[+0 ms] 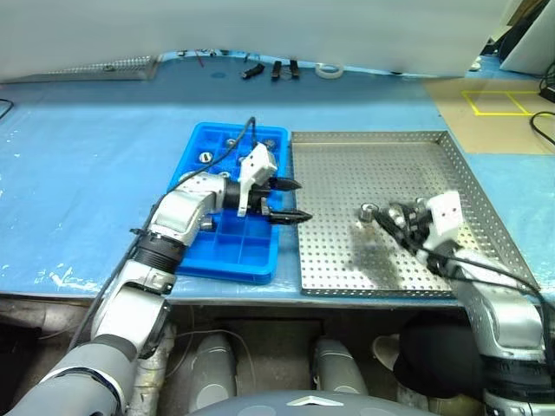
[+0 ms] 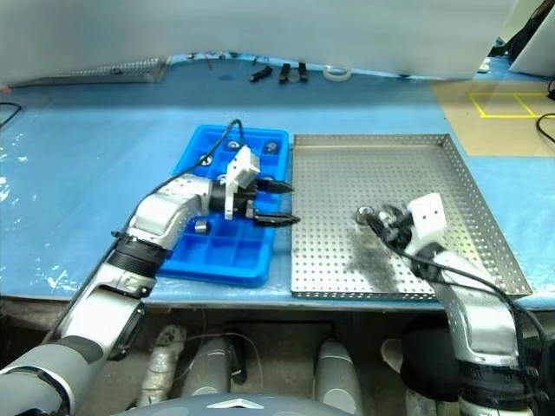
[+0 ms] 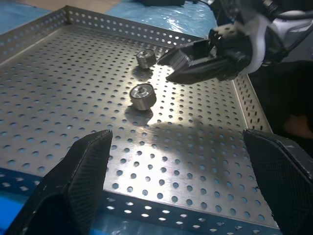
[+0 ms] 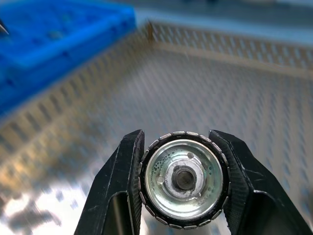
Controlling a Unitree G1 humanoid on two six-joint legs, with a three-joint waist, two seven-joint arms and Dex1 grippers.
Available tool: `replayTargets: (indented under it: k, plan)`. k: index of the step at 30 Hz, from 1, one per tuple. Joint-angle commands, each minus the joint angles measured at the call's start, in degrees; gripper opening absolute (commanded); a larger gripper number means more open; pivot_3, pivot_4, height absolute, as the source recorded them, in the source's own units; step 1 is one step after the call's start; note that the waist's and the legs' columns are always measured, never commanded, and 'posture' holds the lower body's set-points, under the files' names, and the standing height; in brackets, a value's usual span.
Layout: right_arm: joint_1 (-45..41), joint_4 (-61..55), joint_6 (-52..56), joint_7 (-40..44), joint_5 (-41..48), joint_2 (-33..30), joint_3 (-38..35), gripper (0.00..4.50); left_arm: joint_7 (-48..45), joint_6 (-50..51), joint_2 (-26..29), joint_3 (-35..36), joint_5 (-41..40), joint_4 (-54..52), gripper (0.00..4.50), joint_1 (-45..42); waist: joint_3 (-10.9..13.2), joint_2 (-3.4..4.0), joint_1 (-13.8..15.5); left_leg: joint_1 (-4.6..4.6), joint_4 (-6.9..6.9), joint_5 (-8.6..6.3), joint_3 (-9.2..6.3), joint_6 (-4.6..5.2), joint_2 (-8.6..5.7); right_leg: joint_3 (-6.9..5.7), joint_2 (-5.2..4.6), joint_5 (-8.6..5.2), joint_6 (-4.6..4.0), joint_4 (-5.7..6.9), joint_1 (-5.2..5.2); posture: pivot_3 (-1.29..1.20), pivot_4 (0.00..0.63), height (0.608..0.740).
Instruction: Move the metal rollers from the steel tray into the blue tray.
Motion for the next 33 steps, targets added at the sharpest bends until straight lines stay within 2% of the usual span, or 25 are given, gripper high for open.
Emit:
replayTargets:
  k: [1,7,12,15,23,27,31,33]
  plan:
    - [-5.53,-3.84,2.73,0.78,3.33,0.35,3.13,1.68,3.40,0.14,1.46,3.82,-0.84,-2.84,4.50,0.93,0.00,0.00,0.42,0.01,-0.02,0.00,0.00,0.00,0.00,-0.01,0.00,0.00,0.00,-0.02,0.01,-0.16,0.150,0.740]
    - [-14.80,5.83,-0.01,6.29,0.28,2.09,13.00,1.68,10.23,3.05,4.60,8.72,-1.76,-9.52,4.50,5.85,0.00,-0.01,2.20,-0.08,-0.15,0.02,-0.02,-0.04,0.00,-0.13,-0.02,-0.01,-0.01,-0.07,-0.05,0.01,0.150,0.740]
    - [-22.02,17.37,-7.59,11.60,-4.65,5.63,20.54,1.68,16.48,8.53,8.36,14.67,-4.44,-22.12,4.50,14.67,0.02,-0.03,3.87,-0.17,-0.32,0.12,-0.11,-0.20,0.03,-0.27,-0.02,-0.01,-0.02,-0.05,-0.17,0.19,0.150,0.740]
    - [-26.19,25.11,-11.75,13.27,-6.36,10.34,23.51,1.68,21.38,11.60,9.81,19.93,-6.36,-29.23,4.50,19.77,0.03,-0.04,5.27,-0.25,-0.42,0.23,-0.33,-0.38,0.18,-0.61,-0.02,-0.02,-0.04,-0.04,-0.14,0.27,0.150,0.740]
    - [-33.89,43.66,-20.02,13.10,-12.77,18.12,25.79,1.68,27.53,17.85,11.41,24.52,-11.88,-40.90,4.50,28.03,0.03,-0.05,9.21,-0.35,-0.47,0.34,-0.55,-0.58,0.24,-0.93,0.03,-0.06,-0.10,0.00,-0.09,0.40,0.150,0.740]
    - [-35.17,50.51,-23.34,12.71,-16.30,18.31,26.01,1.68,29.46,19.23,11.55,24.02,-13.33,-42.73,4.50,28.76,0.03,-0.05,10.60,-0.36,-0.47,0.39,-0.66,-0.67,0.25,-0.97,0.03,-0.06,-0.10,0.05,-0.08,0.41,0.150,0.740]
    - [-34.66,51.96,-24.17,13.48,-17.35,17.84,25.41,1.68,30.32,19.59,11.75,23.29,-14.10,-42.65,4.50,28.26,0.03,-0.05,11.12,-0.37,-0.48,0.43,-0.70,-0.73,0.25,-0.95,0.03,-0.05,-0.09,0.09,-0.08,0.39,0.150,0.740]
    - [-34.20,51.61,-24.11,13.05,-17.65,17.81,24.94,2.39,30.30,19.47,11.88,22.76,-14.32,-42.16,4.50,27.77,0.03,-0.05,11.12,-0.38,-0.48,0.44,-0.71,-0.74,0.25,-0.95,0.04,-0.05,-0.08,0.08,-0.08,0.37,0.150,0.740]
